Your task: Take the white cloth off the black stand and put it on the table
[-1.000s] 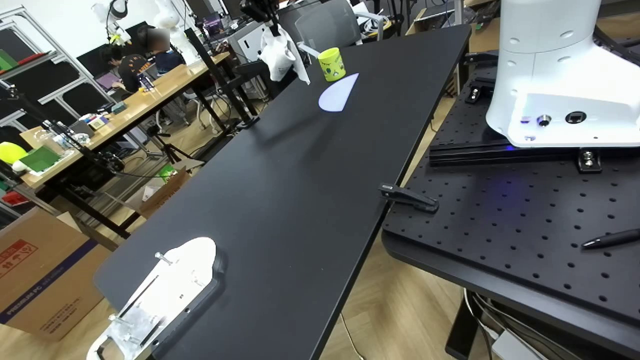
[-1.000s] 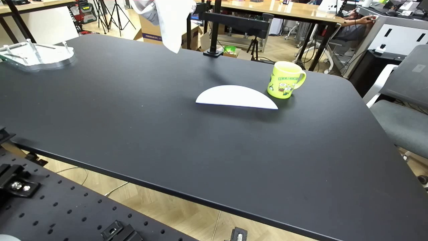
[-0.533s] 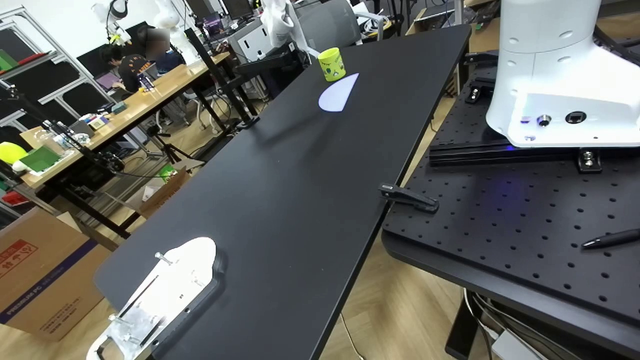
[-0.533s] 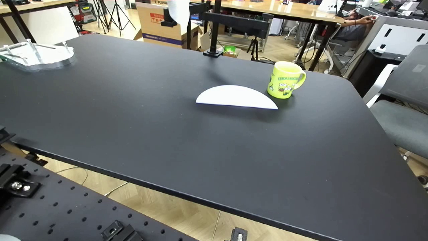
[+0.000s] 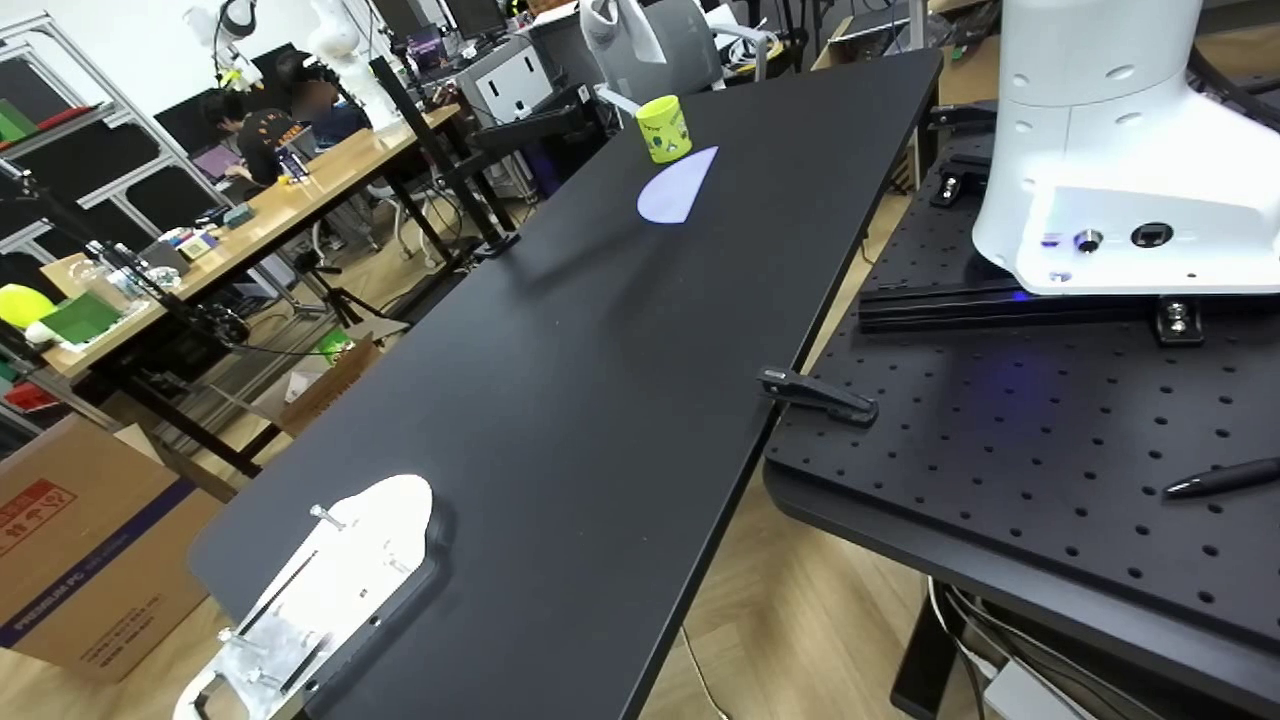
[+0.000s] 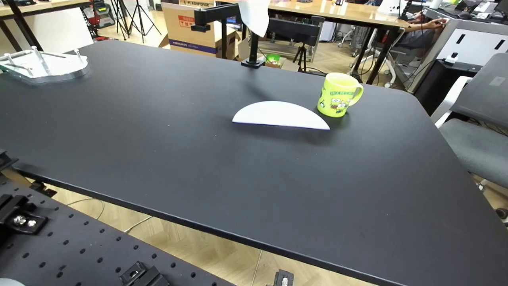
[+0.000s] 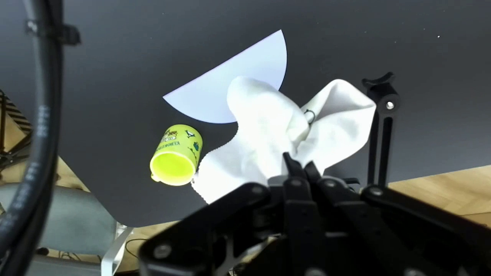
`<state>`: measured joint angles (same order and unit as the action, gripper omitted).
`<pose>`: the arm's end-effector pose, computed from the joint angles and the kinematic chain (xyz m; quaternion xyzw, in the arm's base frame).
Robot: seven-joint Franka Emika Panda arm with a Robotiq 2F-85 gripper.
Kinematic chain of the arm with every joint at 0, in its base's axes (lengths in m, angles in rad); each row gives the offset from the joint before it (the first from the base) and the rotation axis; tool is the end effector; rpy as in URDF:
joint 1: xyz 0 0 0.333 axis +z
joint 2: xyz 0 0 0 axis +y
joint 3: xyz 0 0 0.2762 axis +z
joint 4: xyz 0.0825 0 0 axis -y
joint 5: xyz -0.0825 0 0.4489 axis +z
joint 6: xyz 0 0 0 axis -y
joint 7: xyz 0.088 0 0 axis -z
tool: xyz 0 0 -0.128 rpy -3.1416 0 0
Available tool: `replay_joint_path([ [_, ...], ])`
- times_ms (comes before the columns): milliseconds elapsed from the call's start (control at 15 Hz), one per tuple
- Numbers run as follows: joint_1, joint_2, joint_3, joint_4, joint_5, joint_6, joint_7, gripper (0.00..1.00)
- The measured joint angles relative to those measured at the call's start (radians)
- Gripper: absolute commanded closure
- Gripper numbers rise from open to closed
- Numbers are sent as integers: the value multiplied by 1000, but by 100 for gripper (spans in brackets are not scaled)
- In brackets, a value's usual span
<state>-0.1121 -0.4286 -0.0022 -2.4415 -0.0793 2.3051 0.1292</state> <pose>0.5187 -0.0624 0.4039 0.9839 -0.0982 0.1457 0.0314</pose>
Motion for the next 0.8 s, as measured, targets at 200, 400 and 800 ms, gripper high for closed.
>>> replay_joint_path([
  [200, -11, 52, -19, -10, 13, 41, 4, 99],
  [400, -21, 123, -39, -10, 30, 76, 6, 99],
  [800, -45, 229, -94, -10, 64, 124, 6, 99],
])
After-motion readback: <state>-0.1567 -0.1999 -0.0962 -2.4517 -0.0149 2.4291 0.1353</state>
